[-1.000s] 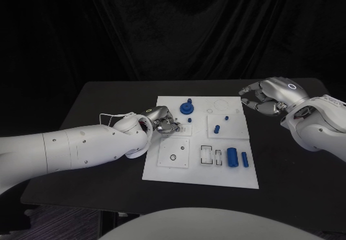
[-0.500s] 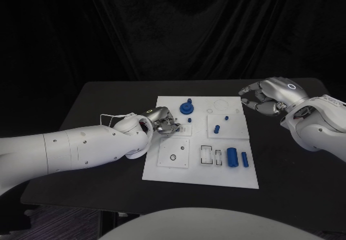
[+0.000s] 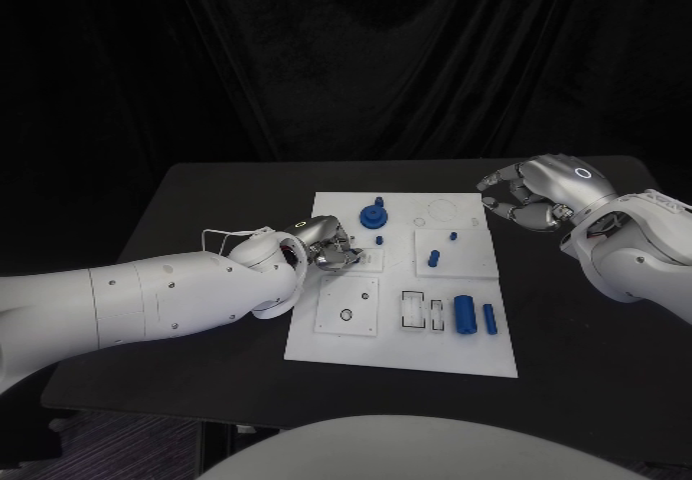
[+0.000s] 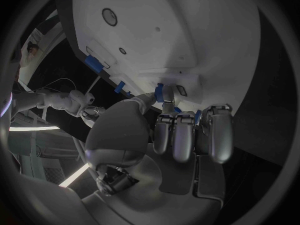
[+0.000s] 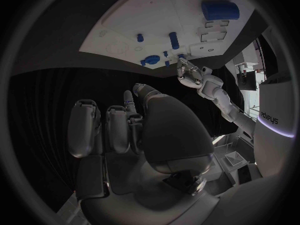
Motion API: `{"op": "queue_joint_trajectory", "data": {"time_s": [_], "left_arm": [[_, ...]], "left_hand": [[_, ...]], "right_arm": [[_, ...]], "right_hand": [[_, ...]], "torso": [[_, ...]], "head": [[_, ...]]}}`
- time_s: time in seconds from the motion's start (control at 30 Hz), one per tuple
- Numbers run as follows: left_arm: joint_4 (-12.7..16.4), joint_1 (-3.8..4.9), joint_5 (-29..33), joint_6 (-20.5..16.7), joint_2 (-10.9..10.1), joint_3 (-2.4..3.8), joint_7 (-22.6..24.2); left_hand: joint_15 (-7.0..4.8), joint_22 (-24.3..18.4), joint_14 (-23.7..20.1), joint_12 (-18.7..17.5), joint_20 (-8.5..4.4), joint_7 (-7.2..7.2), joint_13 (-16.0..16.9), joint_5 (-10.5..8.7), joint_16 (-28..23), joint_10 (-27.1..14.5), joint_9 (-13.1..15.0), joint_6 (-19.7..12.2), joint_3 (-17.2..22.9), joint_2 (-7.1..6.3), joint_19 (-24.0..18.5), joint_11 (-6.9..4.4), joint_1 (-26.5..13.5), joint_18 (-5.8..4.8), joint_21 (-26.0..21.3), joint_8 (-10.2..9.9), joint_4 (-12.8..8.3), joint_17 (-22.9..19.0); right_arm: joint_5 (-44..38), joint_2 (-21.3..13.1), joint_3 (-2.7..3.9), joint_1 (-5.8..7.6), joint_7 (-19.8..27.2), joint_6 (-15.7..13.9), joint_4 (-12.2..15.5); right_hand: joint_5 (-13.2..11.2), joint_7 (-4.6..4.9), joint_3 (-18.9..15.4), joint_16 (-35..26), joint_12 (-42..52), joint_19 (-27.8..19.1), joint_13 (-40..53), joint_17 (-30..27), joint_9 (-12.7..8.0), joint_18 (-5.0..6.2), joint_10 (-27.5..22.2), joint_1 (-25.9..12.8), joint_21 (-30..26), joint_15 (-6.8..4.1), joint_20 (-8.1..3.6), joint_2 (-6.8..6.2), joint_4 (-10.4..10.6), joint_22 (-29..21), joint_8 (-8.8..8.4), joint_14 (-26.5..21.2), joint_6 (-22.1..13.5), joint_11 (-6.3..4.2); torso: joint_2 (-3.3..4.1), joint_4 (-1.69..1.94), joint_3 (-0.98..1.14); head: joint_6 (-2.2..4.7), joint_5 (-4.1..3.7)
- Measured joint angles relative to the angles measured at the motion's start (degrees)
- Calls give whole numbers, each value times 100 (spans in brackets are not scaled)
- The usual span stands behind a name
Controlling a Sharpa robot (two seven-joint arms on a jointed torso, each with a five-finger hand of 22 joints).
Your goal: Assemble the parts on the task board
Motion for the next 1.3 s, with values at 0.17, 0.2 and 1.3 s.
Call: {"op": "queue_joint_trajectory", "data": {"time_s": [0.17,0.2,1.3], "left_arm": [[-12,0,-2,38,7,3,4],[-13,0,-3,45,7,3,5],[-66,-9,-14,287,28,10,-28]], "left_hand": [[0,0,0,0,0,0,0,0,0,0,8,0,17,-8,0,0,-22,0,0,0,17,0],[0,0,0,0,0,0,0,0,0,0,8,0,17,-8,0,0,-22,0,0,0,17,0],[0,0,0,0,14,-9,0,-919,0,0,184,112,-1057,158,-13,0,-1311,0,-66,-293,693,0]], "right_arm": [[0,3,0,-1,-4,7,-6],[0,4,0,-1,-4,8,-6],[0,6,0,-2,-29,75,-7]], "right_hand": [[0,0,16,0,0,0,0,0,-6,0,0,0,-22,0,0,0,-16,5,0,0,0,0],[0,0,16,0,0,0,0,0,-6,0,0,0,-22,0,0,0,-16,5,0,0,0,0],[0,12,16,-23,0,0,0,0,-9,0,0,0,-22,0,0,0,-16,3,0,0,13,0]], "torso": [[0,1,1],[0,1,0],[-1,1,0]], "head": [[0,8],[0,9],[0,5]]}}
